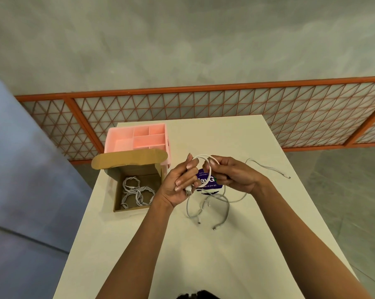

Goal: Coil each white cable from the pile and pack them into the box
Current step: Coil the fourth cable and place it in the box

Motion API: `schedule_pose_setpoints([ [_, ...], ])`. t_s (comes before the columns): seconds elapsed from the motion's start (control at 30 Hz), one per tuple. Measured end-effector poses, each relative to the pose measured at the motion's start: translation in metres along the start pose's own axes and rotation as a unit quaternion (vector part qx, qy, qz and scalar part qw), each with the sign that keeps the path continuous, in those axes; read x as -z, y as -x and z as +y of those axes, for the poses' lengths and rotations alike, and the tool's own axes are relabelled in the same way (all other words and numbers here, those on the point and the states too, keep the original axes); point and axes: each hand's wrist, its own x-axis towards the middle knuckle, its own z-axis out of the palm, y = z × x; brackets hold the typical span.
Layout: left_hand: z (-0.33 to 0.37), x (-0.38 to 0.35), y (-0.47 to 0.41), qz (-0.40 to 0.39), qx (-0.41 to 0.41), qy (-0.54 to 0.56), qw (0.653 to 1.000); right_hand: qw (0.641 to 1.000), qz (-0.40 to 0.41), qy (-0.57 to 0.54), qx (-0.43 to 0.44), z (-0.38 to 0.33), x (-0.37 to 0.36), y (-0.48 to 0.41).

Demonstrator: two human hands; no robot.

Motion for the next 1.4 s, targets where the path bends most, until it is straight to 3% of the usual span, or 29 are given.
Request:
schedule_pose_setpoints([
  [0.37,0.002,-0.011,-0.001,0.095,-0.038,-0.047,0.994,0.999,0.019,-0.04,0.008,0.003,0.004,-0.003],
  [0.6,0.004,-0.017,-0.003,0.165,-0.085,-0.046,0.981,0.989,0.096,0.105,0.028,-0.001,-0.002,-0.003],
  [0.77,0.014,-0.019,-0.002,0.115,-0.117,-0.021,0.986,0.984,0.148,0.093,0.044,0.01,0.002,-0.002],
  [0.9,0.023,-0.023,-0.005,0.13,-0.143,-0.093,0.977,0.964,0.239,0.089,0.075,0.03,0.001,-0.005],
  [0.97,0.024,-0.023,-0.008,0.162,-0.148,-0.146,0.965,0.956,0.252,0.146,0.046,0.036,-0.003,-0.005],
  [1.1,0.022,-0.022,-0.016,0.208,-0.155,-0.224,0.94,0.919,0.174,0.351,-0.038,0.032,-0.007,-0.006],
  [1.4,0.019,-0.008,-0.019,0.279,-0.109,-0.318,0.899,0.867,0.049,0.488,-0.093,-0.015,-0.027,0.003],
])
